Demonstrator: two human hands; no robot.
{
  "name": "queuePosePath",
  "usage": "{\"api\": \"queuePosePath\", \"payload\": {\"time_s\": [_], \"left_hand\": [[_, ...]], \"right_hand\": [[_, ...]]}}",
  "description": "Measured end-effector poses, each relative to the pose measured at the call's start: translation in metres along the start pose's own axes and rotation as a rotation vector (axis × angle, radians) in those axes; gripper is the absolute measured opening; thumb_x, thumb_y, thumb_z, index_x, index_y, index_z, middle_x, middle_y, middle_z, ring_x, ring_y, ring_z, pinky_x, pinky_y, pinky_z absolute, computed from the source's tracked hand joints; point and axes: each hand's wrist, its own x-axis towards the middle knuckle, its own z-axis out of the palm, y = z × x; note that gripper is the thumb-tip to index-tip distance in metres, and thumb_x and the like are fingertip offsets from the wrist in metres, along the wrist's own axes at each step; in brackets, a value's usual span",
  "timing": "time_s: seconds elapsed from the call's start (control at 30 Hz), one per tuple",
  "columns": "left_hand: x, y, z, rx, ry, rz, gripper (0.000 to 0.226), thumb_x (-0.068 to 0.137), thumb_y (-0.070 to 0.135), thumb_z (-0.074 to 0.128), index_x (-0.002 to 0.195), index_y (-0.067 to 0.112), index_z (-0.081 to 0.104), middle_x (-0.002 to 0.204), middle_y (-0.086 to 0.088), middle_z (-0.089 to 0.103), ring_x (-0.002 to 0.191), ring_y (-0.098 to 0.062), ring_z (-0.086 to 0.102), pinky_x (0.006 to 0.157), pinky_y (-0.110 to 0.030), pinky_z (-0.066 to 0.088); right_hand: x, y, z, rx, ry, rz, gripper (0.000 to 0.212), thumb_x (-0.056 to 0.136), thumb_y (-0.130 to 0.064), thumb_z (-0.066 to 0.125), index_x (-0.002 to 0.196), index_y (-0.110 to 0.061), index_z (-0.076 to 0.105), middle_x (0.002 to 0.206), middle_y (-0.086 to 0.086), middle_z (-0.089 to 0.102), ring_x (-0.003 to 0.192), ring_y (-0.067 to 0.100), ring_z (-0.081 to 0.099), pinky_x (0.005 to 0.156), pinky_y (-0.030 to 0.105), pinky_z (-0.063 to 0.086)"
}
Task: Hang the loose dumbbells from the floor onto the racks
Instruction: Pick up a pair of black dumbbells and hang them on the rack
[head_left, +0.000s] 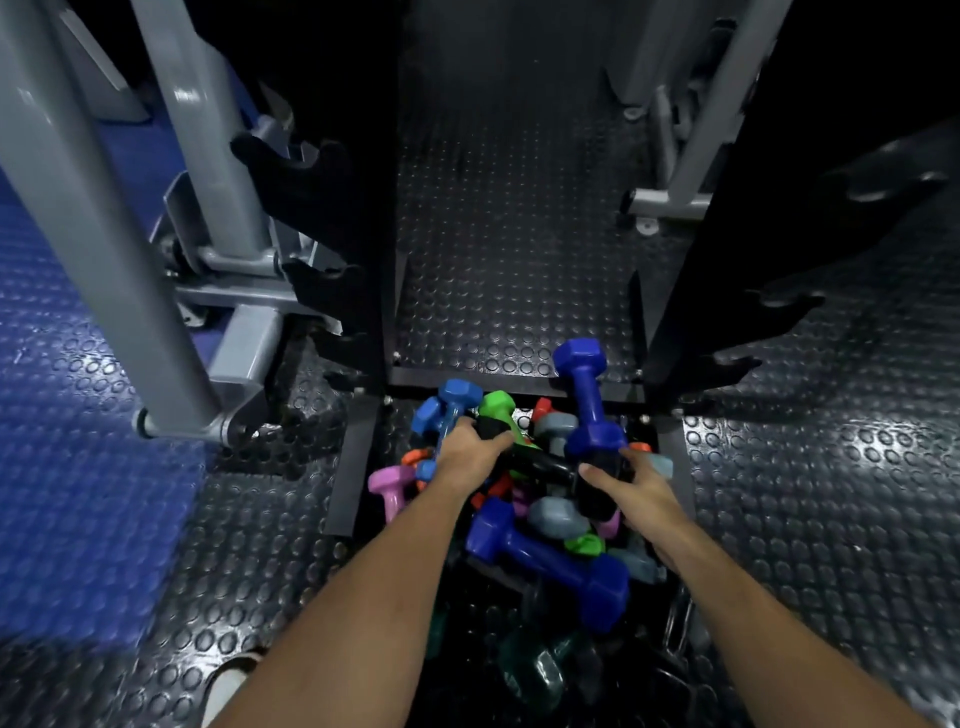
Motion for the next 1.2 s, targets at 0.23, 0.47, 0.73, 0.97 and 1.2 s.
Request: {"api": "queuePosePath", "payload": {"time_s": [0.23,0.47,0.73,0.97,1.2], "left_hand": [[0.017,-0.013,0.011,-0.094,-0.003,-0.061,0.056,0.076,0.048,0.086,0.114,0.013,0.063,0.097,0.002,0.066,0.089,-0.017,0.063,0.075,-0.025,0.049],[0.016,-0.024,0.018,-0.208,0.097,-0.084,0.053,0.073,0.04,0.087,0.112,0.01,0.069,0.104,-0.005,0.073,0.095,-0.023,0.069,0.081,-0.031,0.057],[0.006,-0.026,-0.015,-0.502,0.312,-0.108,0.057,0.061,0.056,0.088,0.099,0.019,0.068,0.088,0.006,0.074,0.086,-0.015,0.071,0.079,-0.027,0.055],[0.003,-0.058,-0.099,-0.951,0.492,-0.076,0.053,0.06,0.044,0.096,0.097,0.016,0.07,0.094,-0.007,0.078,0.079,-0.019,0.076,0.068,-0.033,0.063],[0.039,-0.111,-0.177,-0.941,0.582,-0.106,0.096,0.036,0.058,0.101,0.11,0.007,0.068,0.099,-0.012,0.078,0.089,-0.028,0.078,0.085,-0.051,0.063]], "right_hand": [[0.02,0.013,0.005,0.096,-0.097,0.033,0.049,0.078,-0.047,0.086,0.118,-0.026,0.067,0.111,0.006,0.076,0.102,0.024,0.073,0.099,0.05,0.056],[0.013,0.011,0.012,0.193,-0.064,-0.003,0.056,0.071,-0.042,0.088,0.118,-0.02,0.068,0.109,0.016,0.076,0.097,0.034,0.075,0.084,0.049,0.06],[-0.025,-0.035,0.04,0.251,-0.025,-0.148,0.049,0.073,-0.044,0.089,0.109,-0.025,0.062,0.106,0.015,0.074,0.089,0.027,0.074,0.073,0.043,0.06],[-0.056,-0.099,0.111,0.285,-0.228,-0.163,0.046,0.081,-0.03,0.086,0.116,-0.022,0.057,0.102,0.007,0.079,0.084,0.019,0.078,0.065,0.035,0.061],[-0.057,-0.107,0.216,0.332,-0.262,-0.095,0.055,0.077,-0.031,0.089,0.114,-0.019,0.051,0.102,0.003,0.076,0.086,0.017,0.077,0.086,0.052,0.063]]}}
